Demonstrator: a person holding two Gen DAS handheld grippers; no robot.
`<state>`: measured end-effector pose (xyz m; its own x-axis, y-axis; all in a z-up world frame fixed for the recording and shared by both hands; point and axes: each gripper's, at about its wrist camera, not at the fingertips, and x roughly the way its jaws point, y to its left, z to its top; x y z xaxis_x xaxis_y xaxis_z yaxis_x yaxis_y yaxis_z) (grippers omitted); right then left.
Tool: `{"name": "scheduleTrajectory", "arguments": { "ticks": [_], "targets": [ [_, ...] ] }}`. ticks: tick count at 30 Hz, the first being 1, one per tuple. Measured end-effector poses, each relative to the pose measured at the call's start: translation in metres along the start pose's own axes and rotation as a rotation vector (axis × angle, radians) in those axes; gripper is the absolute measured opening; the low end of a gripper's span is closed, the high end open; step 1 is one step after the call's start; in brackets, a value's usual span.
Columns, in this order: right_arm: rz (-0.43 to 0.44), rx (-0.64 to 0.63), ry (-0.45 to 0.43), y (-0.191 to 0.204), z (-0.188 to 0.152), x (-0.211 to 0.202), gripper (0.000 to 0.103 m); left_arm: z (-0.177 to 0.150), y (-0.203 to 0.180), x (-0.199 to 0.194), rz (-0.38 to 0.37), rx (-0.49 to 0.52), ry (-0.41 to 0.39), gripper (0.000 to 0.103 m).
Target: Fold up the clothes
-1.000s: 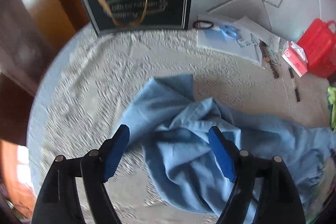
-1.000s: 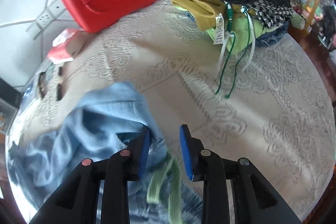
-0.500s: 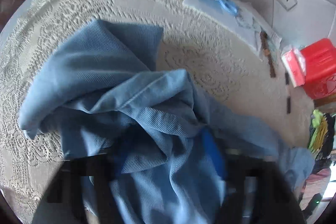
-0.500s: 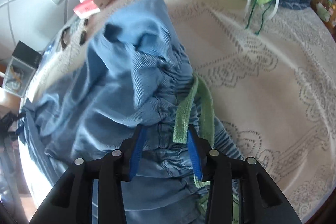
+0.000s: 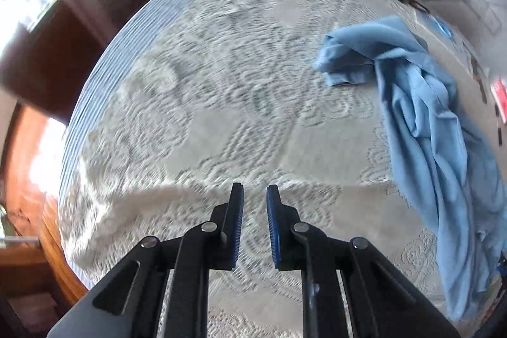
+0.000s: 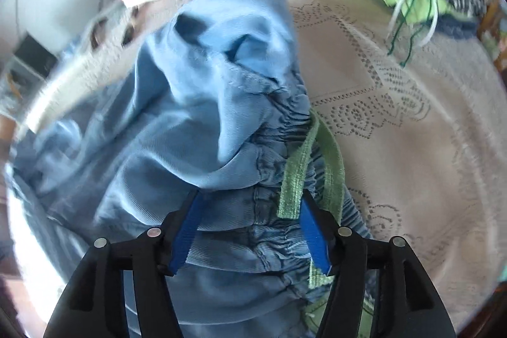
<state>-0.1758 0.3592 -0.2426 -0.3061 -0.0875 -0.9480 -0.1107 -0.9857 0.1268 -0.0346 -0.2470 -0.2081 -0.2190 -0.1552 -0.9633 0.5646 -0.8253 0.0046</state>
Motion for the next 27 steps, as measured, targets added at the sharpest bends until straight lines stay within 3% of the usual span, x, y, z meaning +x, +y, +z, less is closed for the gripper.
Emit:
{"name": "scheduleTrajectory", "arguments": {
  "ticks": [1, 3, 4, 5, 12, 14, 18, 19, 20, 21, 23, 27],
  "targets": [
    [-0.01, -0.032, -0.009, 0.012, 0.001, -0.004, 0.061, -0.002, 0.002, -0.003, -0.023, -0.011, -0.012, 0.019],
    [0.019, -0.104, -0.036, 0.038, 0.005, -0.015, 0.061, -0.003, -0.001, -0.008, -0.069, -0.019, -0.038, 0.045],
    [0.049, -0.149, -0.042, 0.054, 0.009, -0.02, 0.061, -0.003, -0.006, -0.01, -0.097, -0.018, -0.055, 0.065],
    [0.078, -0.197, -0.041, 0.074, 0.014, -0.024, 0.061, 0.0, -0.014, -0.011, -0.128, -0.012, -0.075, 0.071],
    [0.289, -0.44, -0.026, 0.206, 0.049, -0.019, 0.054, 0.039, -0.099, -0.006, -0.404, 0.026, -0.103, 0.071],
    [0.305, -0.503, -0.041, 0.239, 0.052, -0.021, 0.054, 0.05, -0.127, 0.007, -0.407, 0.052, -0.094, 0.071],
    [0.349, -0.646, -0.02, 0.301, 0.058, -0.008, 0.057, 0.061, -0.155, 0.048, -0.341, 0.093, -0.035, 0.071],
    [0.352, -0.692, -0.013, 0.317, 0.058, -0.004, 0.057, 0.06, -0.154, 0.057, -0.35, 0.089, -0.017, 0.069],
    [0.345, -0.752, -0.008, 0.334, 0.056, 0.001, 0.057, 0.058, -0.152, 0.062, -0.36, 0.087, -0.009, 0.053],
    [0.344, -0.812, -0.002, 0.352, 0.054, 0.006, 0.058, 0.056, -0.147, 0.063, -0.363, 0.091, -0.019, 0.05],
    [0.358, -0.907, 0.008, 0.379, 0.05, 0.016, 0.059, 0.055, -0.138, 0.062, -0.379, 0.088, -0.017, 0.032],
    [0.373, -1.087, 0.03, 0.43, 0.039, 0.039, 0.066, 0.058, -0.123, 0.059, -0.413, 0.055, -0.008, 0.025]
  ]
}}
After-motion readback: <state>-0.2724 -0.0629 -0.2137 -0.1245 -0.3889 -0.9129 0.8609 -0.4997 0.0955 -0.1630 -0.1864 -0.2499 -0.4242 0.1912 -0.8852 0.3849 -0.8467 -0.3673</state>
